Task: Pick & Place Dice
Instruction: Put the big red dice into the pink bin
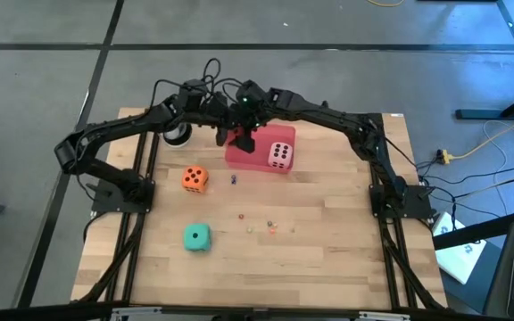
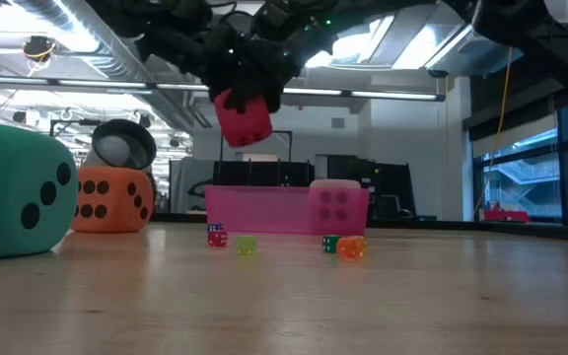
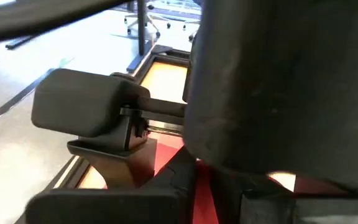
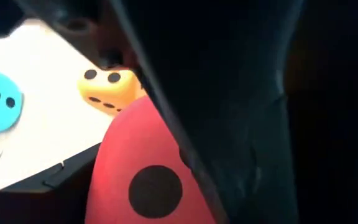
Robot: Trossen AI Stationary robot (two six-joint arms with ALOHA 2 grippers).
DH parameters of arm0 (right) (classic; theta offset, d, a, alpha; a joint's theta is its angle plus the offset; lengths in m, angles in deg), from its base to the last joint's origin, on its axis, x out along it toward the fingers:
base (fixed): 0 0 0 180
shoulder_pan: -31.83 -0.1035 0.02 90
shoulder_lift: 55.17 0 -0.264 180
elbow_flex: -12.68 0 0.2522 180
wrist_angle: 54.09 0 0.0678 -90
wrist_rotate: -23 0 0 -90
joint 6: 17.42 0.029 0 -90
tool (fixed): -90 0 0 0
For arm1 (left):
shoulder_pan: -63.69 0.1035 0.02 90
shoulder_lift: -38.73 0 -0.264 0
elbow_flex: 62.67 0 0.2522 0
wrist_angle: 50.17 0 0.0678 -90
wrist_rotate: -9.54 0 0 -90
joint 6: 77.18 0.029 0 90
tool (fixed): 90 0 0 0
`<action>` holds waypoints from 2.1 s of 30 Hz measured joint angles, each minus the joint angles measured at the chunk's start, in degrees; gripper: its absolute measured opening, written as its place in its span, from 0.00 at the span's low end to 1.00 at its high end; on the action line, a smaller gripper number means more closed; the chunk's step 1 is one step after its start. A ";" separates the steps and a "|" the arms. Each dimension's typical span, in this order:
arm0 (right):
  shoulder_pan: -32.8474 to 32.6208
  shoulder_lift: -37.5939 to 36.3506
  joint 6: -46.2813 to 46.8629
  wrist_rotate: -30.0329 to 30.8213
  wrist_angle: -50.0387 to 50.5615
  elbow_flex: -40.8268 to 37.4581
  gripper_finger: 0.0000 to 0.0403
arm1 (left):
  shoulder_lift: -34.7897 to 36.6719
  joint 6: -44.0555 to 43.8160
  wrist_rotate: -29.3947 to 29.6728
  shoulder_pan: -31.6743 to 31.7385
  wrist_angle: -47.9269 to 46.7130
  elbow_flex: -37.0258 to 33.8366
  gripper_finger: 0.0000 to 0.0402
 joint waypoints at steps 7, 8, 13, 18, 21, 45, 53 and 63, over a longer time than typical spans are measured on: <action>1.08 0.07 -3.30 -6.24 2.93 0.00 0.99 | -2.02 -1.15 -3.23 1.27 2.50 -0.42 0.09; 1.03 0.07 -4.29 -6.65 3.55 0.00 0.99 | -2.06 -1.14 -4.65 1.69 2.56 -0.66 0.09; 0.71 0.11 -7.73 -9.35 4.52 -0.02 0.99 | -2.12 -1.79 -13.25 3.95 3.41 -1.62 0.09; 1.09 -0.48 -9.08 -12.70 4.68 -0.13 0.99 | -2.10 0.12 -21.73 4.19 1.05 -1.62 0.09; 1.59 -0.96 -8.44 -13.54 3.44 -0.13 0.99 | -1.95 0.21 -20.51 2.87 0.88 -1.55 0.10; 3.72 -4.28 -7.23 -9.97 6.53 -0.28 0.99 | -10.49 -0.67 -19.47 0.02 -0.86 -1.36 0.10; 4.65 -4.28 -7.50 -9.85 7.76 -0.28 0.99 | -10.78 -1.12 -20.35 0.00 0.10 -0.50 0.11; 5.36 -4.28 -7.52 -8.33 7.52 -0.26 0.99 | -10.82 -0.88 -19.37 -0.07 -2.07 -0.37 0.11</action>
